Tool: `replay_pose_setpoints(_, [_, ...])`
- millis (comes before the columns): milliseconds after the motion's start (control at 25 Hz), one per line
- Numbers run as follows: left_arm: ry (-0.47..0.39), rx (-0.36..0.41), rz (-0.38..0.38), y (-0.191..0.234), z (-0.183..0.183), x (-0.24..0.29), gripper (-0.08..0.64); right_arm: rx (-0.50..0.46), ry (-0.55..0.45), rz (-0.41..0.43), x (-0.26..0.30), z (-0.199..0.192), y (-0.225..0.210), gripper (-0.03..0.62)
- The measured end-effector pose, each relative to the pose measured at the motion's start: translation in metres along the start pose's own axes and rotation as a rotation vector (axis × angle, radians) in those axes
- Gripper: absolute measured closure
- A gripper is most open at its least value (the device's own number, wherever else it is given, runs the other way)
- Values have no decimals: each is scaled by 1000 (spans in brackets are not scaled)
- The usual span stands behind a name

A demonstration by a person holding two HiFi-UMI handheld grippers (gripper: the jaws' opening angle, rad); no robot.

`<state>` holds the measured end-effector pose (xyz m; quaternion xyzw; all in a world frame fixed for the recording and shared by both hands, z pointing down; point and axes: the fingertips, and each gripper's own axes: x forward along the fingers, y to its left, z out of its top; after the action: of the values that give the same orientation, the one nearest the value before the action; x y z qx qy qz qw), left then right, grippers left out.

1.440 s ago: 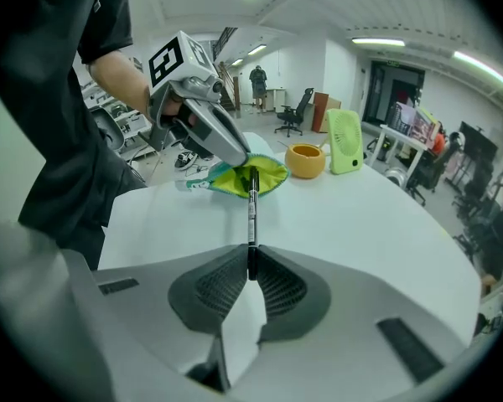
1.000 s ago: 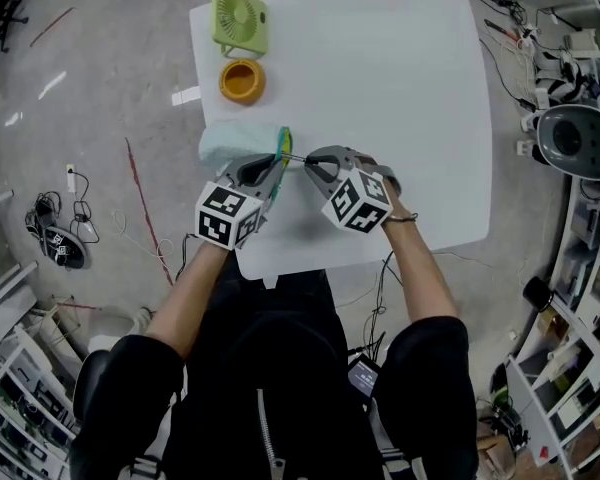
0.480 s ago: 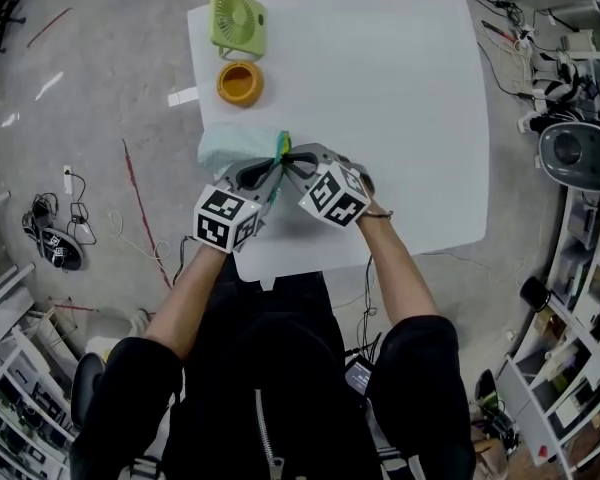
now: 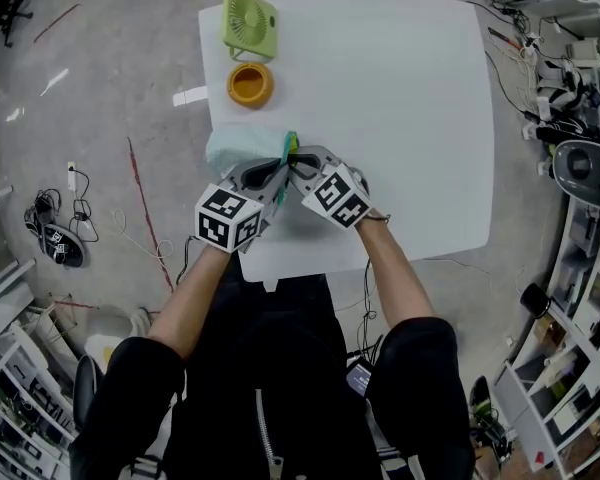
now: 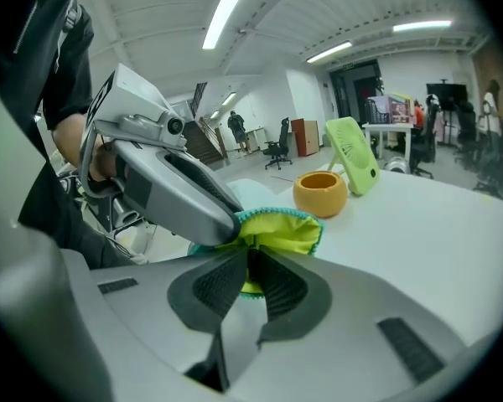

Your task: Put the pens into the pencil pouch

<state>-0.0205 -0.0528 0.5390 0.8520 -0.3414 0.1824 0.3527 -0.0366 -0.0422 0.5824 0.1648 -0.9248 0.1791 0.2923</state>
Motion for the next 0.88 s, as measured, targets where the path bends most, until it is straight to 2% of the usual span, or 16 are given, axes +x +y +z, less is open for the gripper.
replay_pose_setpoints(280, [-4,7,-1,-1,1,-2,508,9,-6,-37,-7,-3,0,477])
replay_pose_setpoints(560, [-3,20,10,0,0,0,508,102,-31,-150,-38,-14,-14,476])
replay_pose_setpoints(680, [7,16,18,2,-3,4,508,157,2,-263,-53,-32,-27,489])
replay_pose_setpoints(760, [18,8,24,4,-8,10,508,204,21,-334,-63,-46,-34,533])
replay_pose_setpoints(880, [38,12,50,9,-16,21,508,274,14,-392,-76,-59,-37,569])
